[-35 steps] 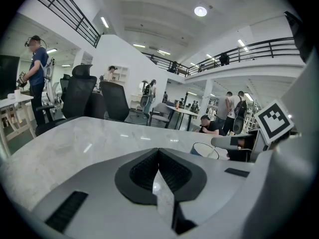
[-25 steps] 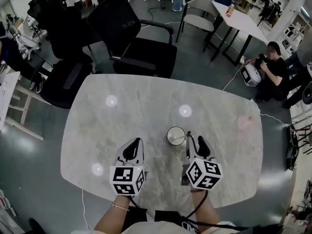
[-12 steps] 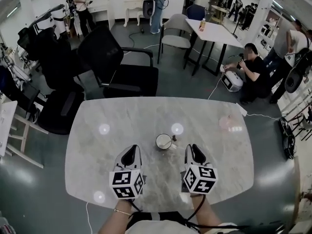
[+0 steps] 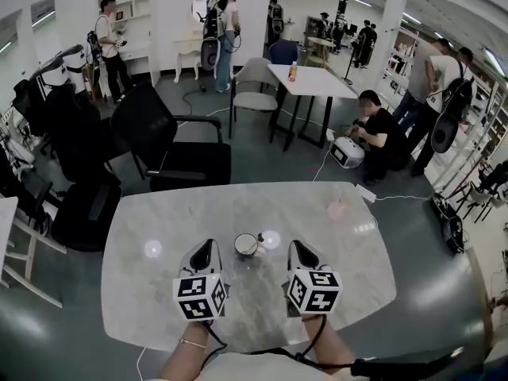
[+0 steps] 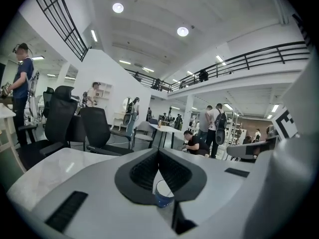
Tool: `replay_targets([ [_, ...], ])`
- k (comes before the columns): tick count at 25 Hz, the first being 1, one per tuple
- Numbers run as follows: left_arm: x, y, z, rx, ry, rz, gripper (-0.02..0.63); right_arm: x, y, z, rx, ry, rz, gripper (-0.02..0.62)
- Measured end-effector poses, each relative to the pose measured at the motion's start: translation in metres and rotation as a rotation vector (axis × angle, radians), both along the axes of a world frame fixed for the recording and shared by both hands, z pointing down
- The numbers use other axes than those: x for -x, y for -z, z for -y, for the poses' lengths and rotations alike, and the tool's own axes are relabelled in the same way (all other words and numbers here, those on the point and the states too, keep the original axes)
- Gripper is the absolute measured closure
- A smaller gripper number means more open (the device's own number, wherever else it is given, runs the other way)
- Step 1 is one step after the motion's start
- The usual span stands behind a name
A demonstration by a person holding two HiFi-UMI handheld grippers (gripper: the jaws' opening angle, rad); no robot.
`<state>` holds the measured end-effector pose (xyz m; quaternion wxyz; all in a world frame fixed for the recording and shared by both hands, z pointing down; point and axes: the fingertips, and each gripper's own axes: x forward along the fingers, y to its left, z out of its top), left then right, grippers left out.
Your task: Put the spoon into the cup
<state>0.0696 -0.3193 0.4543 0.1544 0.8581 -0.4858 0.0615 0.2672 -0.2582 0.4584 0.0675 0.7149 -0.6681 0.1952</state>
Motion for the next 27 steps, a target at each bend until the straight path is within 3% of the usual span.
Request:
replay_targets([
  [7, -0.003, 0.005, 0.003, -0.018, -0.028, -0.002, 0.588, 0.003, 0.015, 0.005, -0.032, 0.001, -0.039, 0.565],
  [27, -0.001, -0.004, 0.005, -0.001, -0.018, 0.008, 0.588, 0.004, 0.008, 0.008, -0.040, 0.004, -0.013, 0.565],
])
